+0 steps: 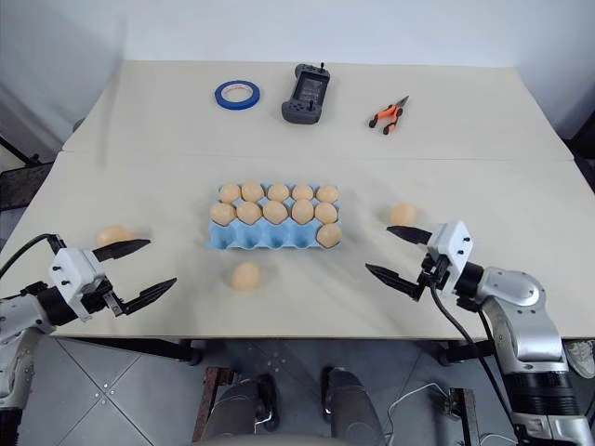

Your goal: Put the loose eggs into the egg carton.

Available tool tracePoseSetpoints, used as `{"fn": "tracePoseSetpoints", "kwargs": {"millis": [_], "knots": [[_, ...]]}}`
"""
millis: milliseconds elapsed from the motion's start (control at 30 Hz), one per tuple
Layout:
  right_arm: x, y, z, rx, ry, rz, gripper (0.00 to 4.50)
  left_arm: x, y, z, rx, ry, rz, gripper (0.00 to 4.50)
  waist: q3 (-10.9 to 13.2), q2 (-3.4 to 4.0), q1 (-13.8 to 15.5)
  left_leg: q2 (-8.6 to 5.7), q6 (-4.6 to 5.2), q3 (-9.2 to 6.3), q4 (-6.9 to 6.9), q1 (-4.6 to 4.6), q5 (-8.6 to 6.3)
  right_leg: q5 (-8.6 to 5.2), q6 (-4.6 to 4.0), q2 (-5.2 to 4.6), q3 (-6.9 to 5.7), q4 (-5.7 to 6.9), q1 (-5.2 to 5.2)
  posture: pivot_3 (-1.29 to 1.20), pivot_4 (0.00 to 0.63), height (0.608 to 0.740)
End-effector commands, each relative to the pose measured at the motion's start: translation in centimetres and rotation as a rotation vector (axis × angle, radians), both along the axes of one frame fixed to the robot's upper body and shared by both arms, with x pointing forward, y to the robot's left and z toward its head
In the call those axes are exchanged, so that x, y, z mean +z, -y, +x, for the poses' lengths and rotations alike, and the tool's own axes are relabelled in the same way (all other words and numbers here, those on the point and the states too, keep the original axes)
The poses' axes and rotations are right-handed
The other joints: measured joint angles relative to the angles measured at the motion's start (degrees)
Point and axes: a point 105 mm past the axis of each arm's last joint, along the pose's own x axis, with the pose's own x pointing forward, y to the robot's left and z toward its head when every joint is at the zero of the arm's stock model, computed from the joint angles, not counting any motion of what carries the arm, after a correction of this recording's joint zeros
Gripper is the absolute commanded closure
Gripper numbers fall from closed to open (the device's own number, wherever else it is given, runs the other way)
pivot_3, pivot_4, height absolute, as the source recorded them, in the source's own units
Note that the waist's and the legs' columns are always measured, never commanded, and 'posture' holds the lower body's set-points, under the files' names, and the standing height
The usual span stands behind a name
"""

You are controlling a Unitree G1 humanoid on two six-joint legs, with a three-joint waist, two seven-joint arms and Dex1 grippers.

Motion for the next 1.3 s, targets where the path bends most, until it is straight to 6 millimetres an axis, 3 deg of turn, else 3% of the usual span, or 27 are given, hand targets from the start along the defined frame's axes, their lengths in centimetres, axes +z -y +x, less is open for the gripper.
{"fn": "tracePoseSetpoints", "kwargs": {"millis": [33, 233, 400, 467, 600, 767, 1000, 1300], "knots": [[1.0, -0.3, 0.0, 0.006, 0.047, 0.013, 0.00, 0.8, 0.2, 0.1, 0.003, 0.041, 0.005, 0.01, 0.00, 0.00, 0.00, 0.00, 0.00, 0.00, 0.00, 0.00, 0.00, 0.00, 0.00, 0.00, 0.00, 0.00, 0.00, 0.00, 0.150, 0.740], [1.4, 0.7, 0.5, -0.090, 0.077, 0.072, 0.00, 1.0, 1.6, 0.4, -0.061, 0.017, -0.033, 0.01, 0.00, 0.00, 0.02, 0.00, 0.00, 0.00, 0.01, 0.00, 0.00, 0.02, 0.04, 0.00, -0.02, 0.05, 0.00, 0.00, 0.150, 0.740], [2.1, 3.0, 0.5, -0.231, 0.122, 0.115, 0.00, 1.0, 3.5, 1.0, -0.138, 0.020, -0.030, 0.01, 0.00, 0.00, 0.15, -0.01, 0.00, 0.00, 0.06, 0.00, 0.00, 0.07, 0.12, 0.00, -0.02, 0.07, 0.04, 0.00, 0.150, 0.740], [2.3, 4.7, 0.2, -0.318, 0.150, 0.125, 0.00, 0.9, 4.8, 1.2, -0.185, 0.016, -0.037, 0.01, -0.01, -0.01, 0.32, -0.01, 0.00, -0.02, 0.06, 0.01, 0.00, 0.11, 0.19, 0.00, -0.05, 0.07, 0.06, 0.00, 0.150, 0.740], [1.4, 10.0, -1.7, -0.608, 0.205, 0.146, 0.00, 0.5, 8.0, 2.2, -0.290, -0.005, -0.070, 0.01, -0.01, -0.01, 1.13, -0.02, 0.00, -0.10, 0.14, 0.03, 0.00, 0.15, 0.27, 0.00, -0.12, 0.08, 0.15, 0.00, 0.150, 0.740], [-0.9, 13.1, -3.8, -0.779, 0.169, 0.146, 0.00, 0.3, 9.4, 3.3, -0.335, -0.015, -0.094, 0.01, -0.01, 0.00, 0.79, -0.01, 0.01, -0.15, 0.34, 0.06, 0.00, 0.18, 0.31, 0.06, -0.15, 0.12, 0.26, 0.00, 0.150, 0.740], [-3.3, 13.5, -4.3, -0.766, 0.074, 0.110, 0.00, 0.6, 11.0, 3.9, -0.395, -0.016, -0.123, 0.01, 0.00, 0.01, -0.22, -0.07, 0.03, -0.68, 0.74, 0.30, -0.01, 0.07, -0.02, 0.29, -0.11, -0.17, 0.85, 0.00, 0.150, 0.740], [-3.0, 13.3, 0.2, -0.611, 0.015, 0.041, 0.00, 0.8, 11.2, 3.4, -0.412, -0.003, -0.146, 0.01, 0.01, 0.03, -0.33, -0.14, 0.09, -0.94, 0.78, 0.31, -0.02, 0.44, -0.03, 0.71, 0.32, -0.60, 0.91, 0.00, 0.150, 0.740]]}}
